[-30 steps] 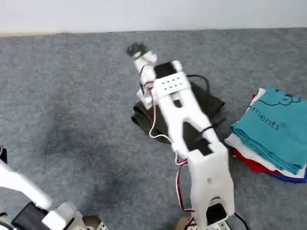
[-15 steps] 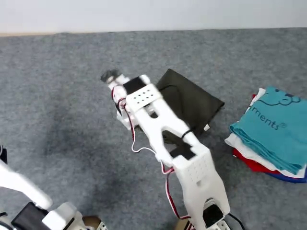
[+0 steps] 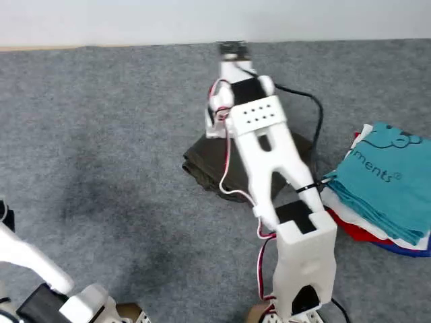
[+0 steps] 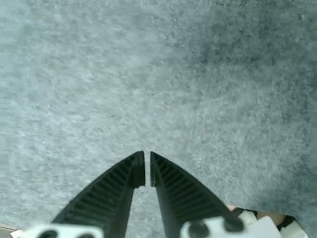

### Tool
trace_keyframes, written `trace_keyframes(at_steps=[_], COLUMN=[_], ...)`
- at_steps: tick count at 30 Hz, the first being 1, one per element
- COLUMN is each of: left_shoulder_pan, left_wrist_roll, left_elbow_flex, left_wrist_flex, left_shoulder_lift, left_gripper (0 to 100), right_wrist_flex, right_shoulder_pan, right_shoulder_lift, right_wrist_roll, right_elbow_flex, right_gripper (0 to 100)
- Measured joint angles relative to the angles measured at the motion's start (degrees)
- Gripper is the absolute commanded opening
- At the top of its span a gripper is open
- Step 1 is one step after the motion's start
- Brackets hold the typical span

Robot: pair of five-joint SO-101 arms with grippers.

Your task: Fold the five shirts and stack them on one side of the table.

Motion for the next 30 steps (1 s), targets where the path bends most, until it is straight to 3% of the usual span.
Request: trace_keyframes(at_steps=[6,9,23,30], left_shoulder_pan=[0.18,0.18,0.18,0.18], left_wrist_roll=[0.00,0.00,0.00,0.00], left_elbow_flex=[1.85,1.85,1.85,1.85], left_wrist_flex=[0.00,0.00,0.00,0.00], left_shoulder_lift=[0.00,0.00,0.00,0.00], left_gripper=[3,3,3,3], right_wrist_flex=[7.47,8.35,-1.14,-6.15], right_shoulder_pan=[1.49,1.85,8.18,8.00], right_shoulder_lift=[1.05,3.43,16.18,22.77], right_wrist_roll=[-17.67,-21.80,-22.95,-22.95], right_elbow_flex=[0.00,0.00,0.00,-0.62], right_gripper=[37.8,44.8,45.4,45.2])
